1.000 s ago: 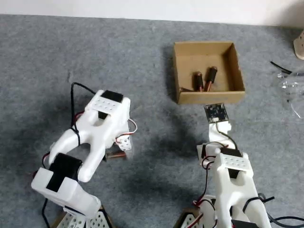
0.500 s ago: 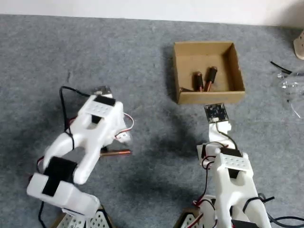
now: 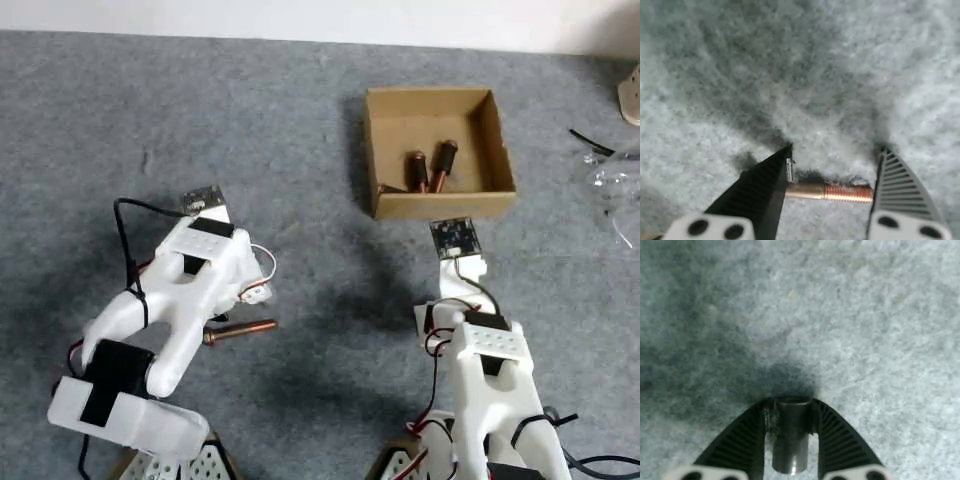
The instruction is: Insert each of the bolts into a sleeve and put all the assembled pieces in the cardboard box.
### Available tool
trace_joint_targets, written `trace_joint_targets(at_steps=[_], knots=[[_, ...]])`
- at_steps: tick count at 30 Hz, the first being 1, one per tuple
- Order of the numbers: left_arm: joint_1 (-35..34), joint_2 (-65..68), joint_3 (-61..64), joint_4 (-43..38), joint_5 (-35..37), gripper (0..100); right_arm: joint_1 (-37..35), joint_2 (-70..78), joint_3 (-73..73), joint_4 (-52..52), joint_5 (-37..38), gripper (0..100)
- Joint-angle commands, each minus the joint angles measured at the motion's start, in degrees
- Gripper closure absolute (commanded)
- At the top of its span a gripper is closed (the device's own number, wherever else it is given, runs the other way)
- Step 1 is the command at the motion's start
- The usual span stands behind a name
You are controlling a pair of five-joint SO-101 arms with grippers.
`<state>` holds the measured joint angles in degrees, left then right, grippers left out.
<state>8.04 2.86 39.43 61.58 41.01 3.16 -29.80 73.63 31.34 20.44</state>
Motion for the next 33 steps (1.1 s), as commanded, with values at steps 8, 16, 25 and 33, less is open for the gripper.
trace_joint_targets(at_steps=[8,16,25,33], knots=[[-0.2,-13.7,-0.8,9.8,-14.9,74,1.3,0.3,-1.3,-2.8,0.5,99.4],[-0.7,-21.4,-0.4,16.4,-59.6,75,1.3,0.3,-1.3,-2.8,0.5,99.4],[-1.9,-13.1,2.4,8.4,-75.2,75,1.4,0.3,-1.3,-2.8,0.5,99.4],[-2.3,0.7,0.4,2.8,-85.4,75,1.4,0.3,-1.3,-2.8,0.5,99.4]])
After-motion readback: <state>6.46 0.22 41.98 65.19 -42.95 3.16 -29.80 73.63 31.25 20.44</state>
